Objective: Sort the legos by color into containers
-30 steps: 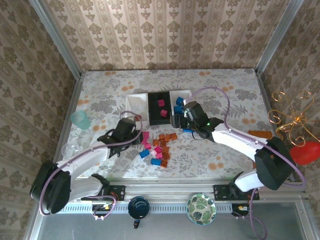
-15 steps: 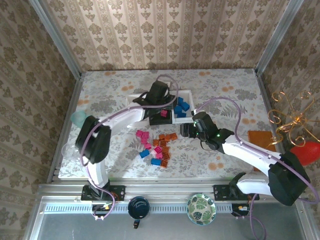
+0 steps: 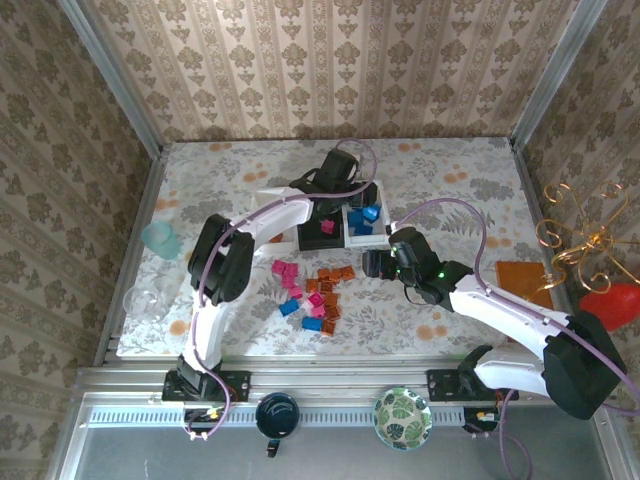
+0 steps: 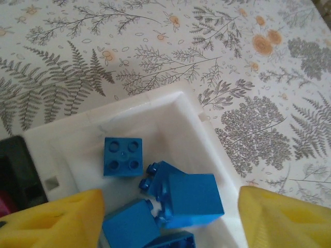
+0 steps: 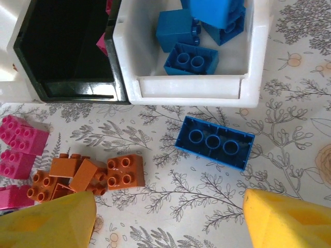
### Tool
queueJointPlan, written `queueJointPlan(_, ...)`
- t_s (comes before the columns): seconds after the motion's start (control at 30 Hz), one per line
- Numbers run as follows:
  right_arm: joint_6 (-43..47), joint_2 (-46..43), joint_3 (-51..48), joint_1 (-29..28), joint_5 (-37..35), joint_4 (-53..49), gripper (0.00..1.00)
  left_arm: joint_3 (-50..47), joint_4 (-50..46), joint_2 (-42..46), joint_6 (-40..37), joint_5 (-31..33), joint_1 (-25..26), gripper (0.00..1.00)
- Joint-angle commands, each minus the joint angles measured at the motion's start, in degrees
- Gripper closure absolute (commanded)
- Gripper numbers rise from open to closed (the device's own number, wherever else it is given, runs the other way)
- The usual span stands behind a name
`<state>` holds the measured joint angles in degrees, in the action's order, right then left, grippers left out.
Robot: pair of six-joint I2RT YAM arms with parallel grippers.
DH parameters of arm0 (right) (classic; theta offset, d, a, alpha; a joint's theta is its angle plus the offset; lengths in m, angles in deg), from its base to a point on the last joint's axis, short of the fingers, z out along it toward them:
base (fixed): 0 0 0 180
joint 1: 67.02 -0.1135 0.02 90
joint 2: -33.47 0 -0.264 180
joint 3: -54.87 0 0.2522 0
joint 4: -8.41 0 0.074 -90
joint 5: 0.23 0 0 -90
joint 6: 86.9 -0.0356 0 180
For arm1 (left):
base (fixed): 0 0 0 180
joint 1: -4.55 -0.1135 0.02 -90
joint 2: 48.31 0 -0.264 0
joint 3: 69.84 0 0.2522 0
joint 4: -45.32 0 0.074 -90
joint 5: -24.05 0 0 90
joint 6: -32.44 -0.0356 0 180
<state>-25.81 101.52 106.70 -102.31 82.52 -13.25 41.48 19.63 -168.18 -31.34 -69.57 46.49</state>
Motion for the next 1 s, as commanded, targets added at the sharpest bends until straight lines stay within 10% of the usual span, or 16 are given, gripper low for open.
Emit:
queueJointPlan(0.0,0.63,1.37,0.19,-0.28,4.14,1.13,0.24,-4.57,2.69,8.44,0.54,-1.28,0.06,0.25)
queueJointPlan(0.33,6.61,11.15,4.97,-7.28,12.58,1.67,0.25,-37.04,12.23,35.55,4.14,0.1,0.71,0.0)
queueJointPlan(0.97,8.57,22.67,6.02,-16.22,6.89,-5.18,0.37,-68.32,1.77,72.81,9.53,13.43,2.63,0.0)
